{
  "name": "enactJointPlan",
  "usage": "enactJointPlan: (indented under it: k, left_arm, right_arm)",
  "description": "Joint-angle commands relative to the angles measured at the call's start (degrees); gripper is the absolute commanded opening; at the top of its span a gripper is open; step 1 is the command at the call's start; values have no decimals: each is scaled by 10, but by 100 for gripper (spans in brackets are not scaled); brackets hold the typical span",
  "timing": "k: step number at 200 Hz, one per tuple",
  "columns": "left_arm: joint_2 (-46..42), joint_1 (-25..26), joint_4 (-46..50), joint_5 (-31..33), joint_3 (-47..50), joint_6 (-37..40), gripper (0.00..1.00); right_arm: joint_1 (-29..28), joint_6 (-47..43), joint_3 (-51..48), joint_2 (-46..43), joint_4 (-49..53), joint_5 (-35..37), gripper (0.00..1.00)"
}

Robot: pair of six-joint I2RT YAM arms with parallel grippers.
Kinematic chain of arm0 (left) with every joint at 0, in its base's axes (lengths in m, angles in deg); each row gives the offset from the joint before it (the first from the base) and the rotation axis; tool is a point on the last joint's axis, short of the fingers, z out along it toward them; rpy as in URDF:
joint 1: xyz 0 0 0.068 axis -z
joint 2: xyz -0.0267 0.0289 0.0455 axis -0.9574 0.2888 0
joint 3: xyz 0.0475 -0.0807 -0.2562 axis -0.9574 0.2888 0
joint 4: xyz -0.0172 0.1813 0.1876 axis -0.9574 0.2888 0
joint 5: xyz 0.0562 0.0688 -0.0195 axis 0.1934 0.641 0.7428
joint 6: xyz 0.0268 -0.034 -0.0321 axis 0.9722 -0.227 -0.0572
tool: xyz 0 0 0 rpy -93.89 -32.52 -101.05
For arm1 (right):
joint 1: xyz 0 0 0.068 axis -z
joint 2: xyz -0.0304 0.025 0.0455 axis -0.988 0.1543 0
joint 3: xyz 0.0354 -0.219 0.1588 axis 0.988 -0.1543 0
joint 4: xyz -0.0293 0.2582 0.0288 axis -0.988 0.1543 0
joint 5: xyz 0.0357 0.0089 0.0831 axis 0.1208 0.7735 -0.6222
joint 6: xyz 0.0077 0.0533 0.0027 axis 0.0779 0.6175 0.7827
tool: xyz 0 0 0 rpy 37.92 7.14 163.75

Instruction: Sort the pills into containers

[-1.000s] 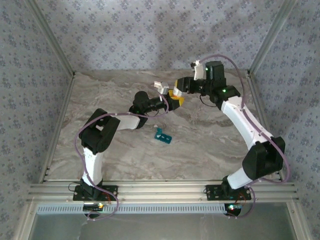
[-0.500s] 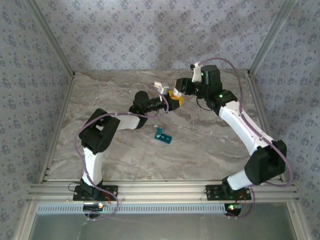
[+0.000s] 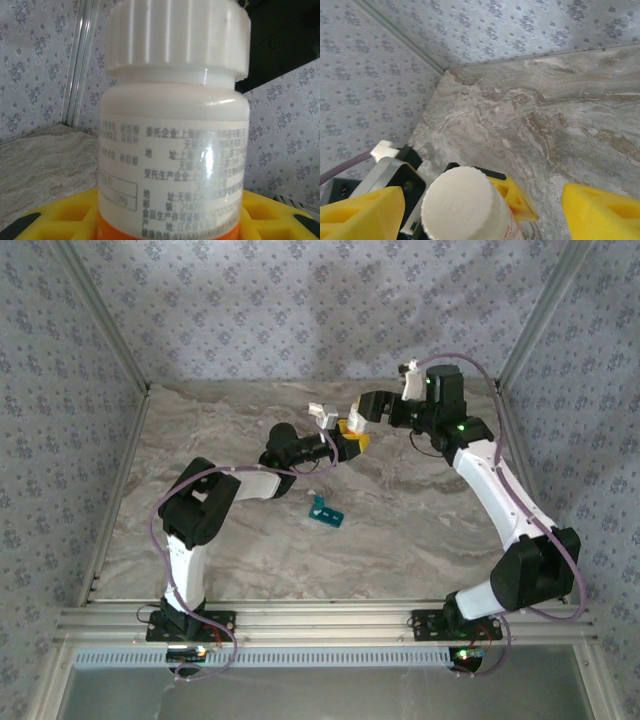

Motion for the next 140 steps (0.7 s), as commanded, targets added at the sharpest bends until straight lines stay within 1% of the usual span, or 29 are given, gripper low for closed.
enactJointPlan:
  k: [1,24,43,84,117,140]
  left_arm:
    - [-10,2,-34,-3,-15,-2,0]
    - [-10,2,-34,-3,-15,-2,0]
    - [-10,2,-34,-3,-15,-3,0]
    - [-10,2,-35,-3,-17,-3,0]
    - [-9,2,-35,-3,-17,-3,0]
    - [-9,2,-33,-3,-18,-4,0]
  right_arm:
    - [25,-36,28,11,-7,-114,85]
    - [41,-61,47,41,-10,-176,85]
    - [41,-78,66,61,2,-199,85]
    - [32,-109,87,89,29,-195,82]
    - [32,-114,88,95,31,-195,76]
    - [30,-112,88,99,31,-193,69]
